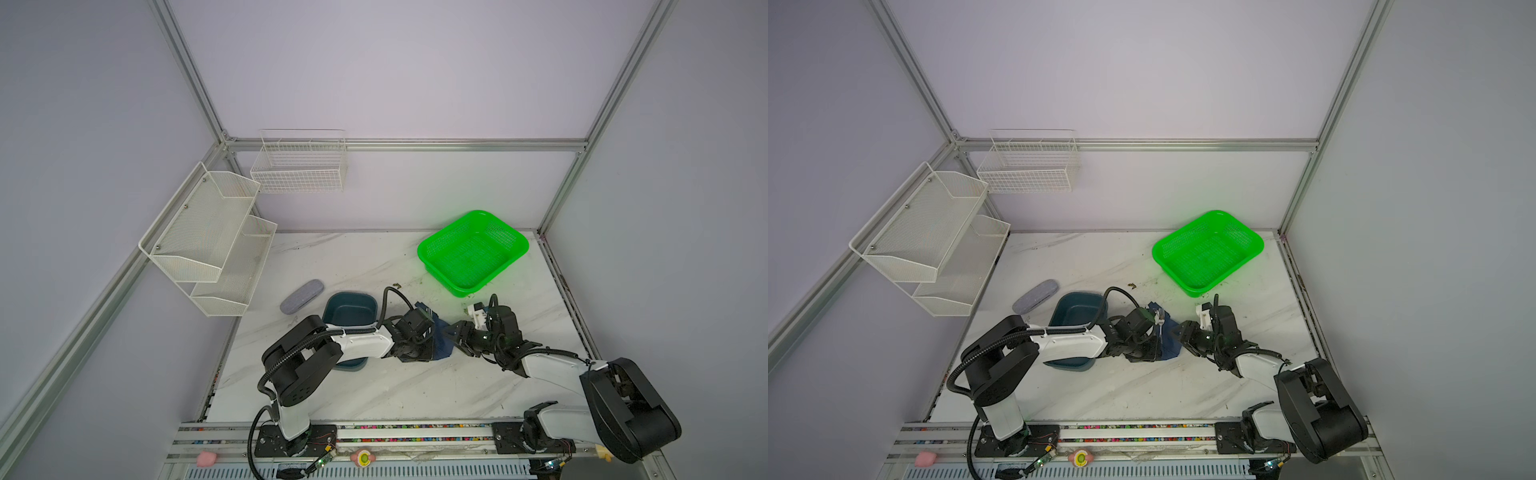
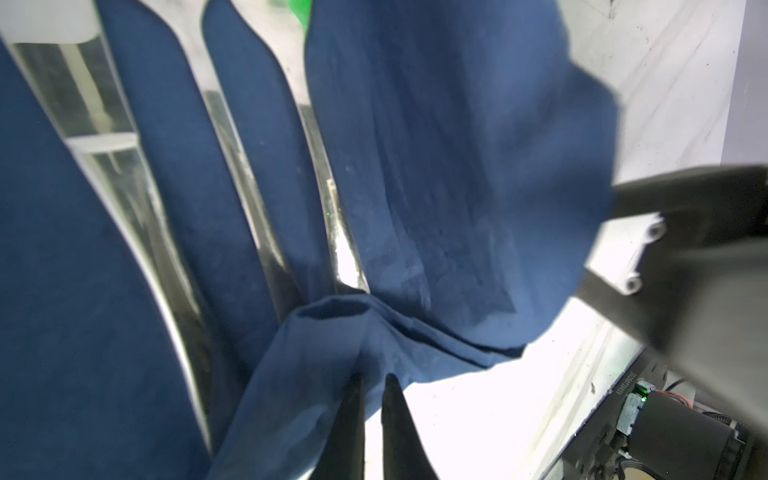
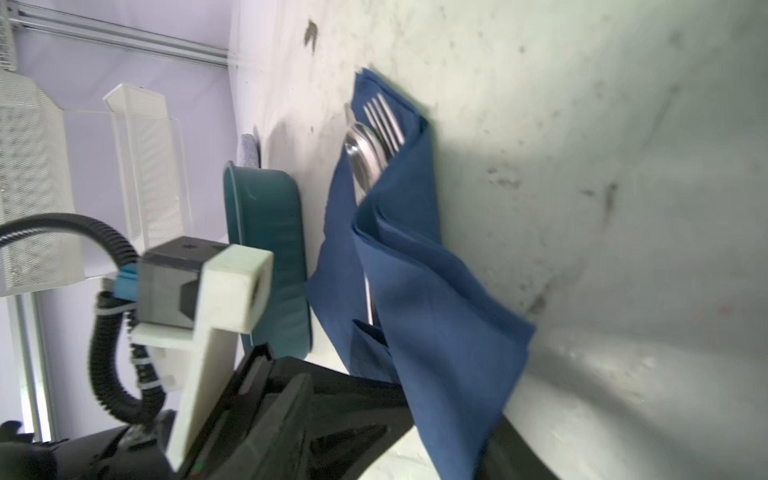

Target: Place the utensils on the paper napkin and roll it up

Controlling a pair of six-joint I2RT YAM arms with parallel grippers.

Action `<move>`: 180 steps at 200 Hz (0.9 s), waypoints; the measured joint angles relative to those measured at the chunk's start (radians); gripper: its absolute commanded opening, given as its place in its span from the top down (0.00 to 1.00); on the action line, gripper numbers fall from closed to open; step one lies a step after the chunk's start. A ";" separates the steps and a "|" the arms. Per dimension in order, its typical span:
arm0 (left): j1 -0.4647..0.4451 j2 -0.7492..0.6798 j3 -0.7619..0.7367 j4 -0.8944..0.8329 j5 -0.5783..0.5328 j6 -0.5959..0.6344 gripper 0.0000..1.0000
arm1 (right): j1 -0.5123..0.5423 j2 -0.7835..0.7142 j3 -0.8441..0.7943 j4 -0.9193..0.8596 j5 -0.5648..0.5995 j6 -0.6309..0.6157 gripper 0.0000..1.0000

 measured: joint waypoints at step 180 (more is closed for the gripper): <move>0.001 -0.013 0.000 -0.007 -0.007 -0.001 0.96 | -0.001 0.041 0.016 -0.133 -0.022 -0.162 0.63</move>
